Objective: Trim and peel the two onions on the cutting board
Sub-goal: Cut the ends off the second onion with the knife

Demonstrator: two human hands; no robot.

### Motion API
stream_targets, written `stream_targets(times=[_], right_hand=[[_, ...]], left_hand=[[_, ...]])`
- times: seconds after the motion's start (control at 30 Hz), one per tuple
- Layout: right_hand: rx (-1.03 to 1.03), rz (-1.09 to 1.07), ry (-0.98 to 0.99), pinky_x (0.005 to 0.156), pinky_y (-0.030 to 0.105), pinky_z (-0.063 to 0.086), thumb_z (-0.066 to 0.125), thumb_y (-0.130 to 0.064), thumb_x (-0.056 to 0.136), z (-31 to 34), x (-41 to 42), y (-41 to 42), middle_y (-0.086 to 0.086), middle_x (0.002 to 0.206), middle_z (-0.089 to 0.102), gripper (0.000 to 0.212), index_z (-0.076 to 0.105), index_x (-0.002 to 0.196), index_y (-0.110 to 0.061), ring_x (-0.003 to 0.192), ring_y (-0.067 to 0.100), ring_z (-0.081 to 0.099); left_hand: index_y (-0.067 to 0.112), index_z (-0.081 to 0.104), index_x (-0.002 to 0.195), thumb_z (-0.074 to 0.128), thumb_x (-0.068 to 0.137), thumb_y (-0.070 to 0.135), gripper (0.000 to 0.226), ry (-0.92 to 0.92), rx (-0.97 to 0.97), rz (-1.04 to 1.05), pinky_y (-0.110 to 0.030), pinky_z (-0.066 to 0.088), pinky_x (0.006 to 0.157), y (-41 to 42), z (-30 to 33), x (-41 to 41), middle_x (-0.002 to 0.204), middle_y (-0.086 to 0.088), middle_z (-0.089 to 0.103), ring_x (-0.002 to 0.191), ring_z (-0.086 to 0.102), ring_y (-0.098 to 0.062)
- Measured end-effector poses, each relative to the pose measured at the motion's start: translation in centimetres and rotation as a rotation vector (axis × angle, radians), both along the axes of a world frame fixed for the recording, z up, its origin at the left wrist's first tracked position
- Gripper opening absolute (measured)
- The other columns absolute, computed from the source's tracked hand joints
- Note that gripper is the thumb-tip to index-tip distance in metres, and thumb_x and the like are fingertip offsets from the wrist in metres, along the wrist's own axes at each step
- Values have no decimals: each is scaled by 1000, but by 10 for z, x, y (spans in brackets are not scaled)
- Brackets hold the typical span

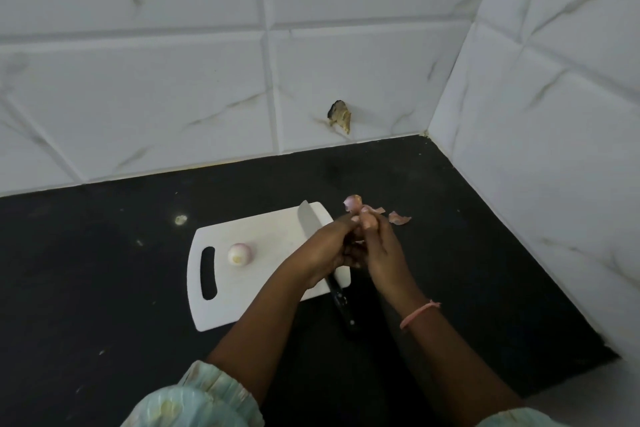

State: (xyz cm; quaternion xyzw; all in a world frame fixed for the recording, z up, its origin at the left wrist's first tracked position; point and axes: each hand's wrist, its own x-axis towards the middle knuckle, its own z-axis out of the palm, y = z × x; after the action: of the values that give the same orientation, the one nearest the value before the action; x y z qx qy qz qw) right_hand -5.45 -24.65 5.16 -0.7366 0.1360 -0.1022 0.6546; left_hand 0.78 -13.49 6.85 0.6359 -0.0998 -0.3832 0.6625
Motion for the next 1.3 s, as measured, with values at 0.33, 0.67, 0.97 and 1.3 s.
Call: stream_targets(times=[0.33,0.67,0.97,1.3], right_hand=[[493,-203,161,49,27,27,41,-24,92,21,22,-11,5,64,57,33,70,83,-11,47,12,44],[427,-321,164,54,27,54,66,-19,87,32,32,-18,14,86,73,15,66,93,-5,78,26,72],[549,-315,415,88,39,51,39,-54,96,29,39,-29,19,105,71,53,70,105,-13,99,29,66],[621,-201,173,65,36,47,39,-28,103,19,20,-29,10,104,67,24,53,123,-30,84,23,61]], left_hand=[[28,68,86,73,84,41,14,-686,488,425,-28,57,68,-17,-17,4,79,13,71,73,66,-2],[35,33,150,49,103,16,53,-635,66,61,-26,47,106,-32,-14,-5,136,11,54,123,56,-4],[36,47,134,38,107,28,30,-528,32,83,-11,52,82,-43,-18,-6,113,13,63,96,62,12],[39,68,80,73,88,20,22,-532,117,496,-6,47,73,-50,-18,6,70,27,67,78,66,8]])
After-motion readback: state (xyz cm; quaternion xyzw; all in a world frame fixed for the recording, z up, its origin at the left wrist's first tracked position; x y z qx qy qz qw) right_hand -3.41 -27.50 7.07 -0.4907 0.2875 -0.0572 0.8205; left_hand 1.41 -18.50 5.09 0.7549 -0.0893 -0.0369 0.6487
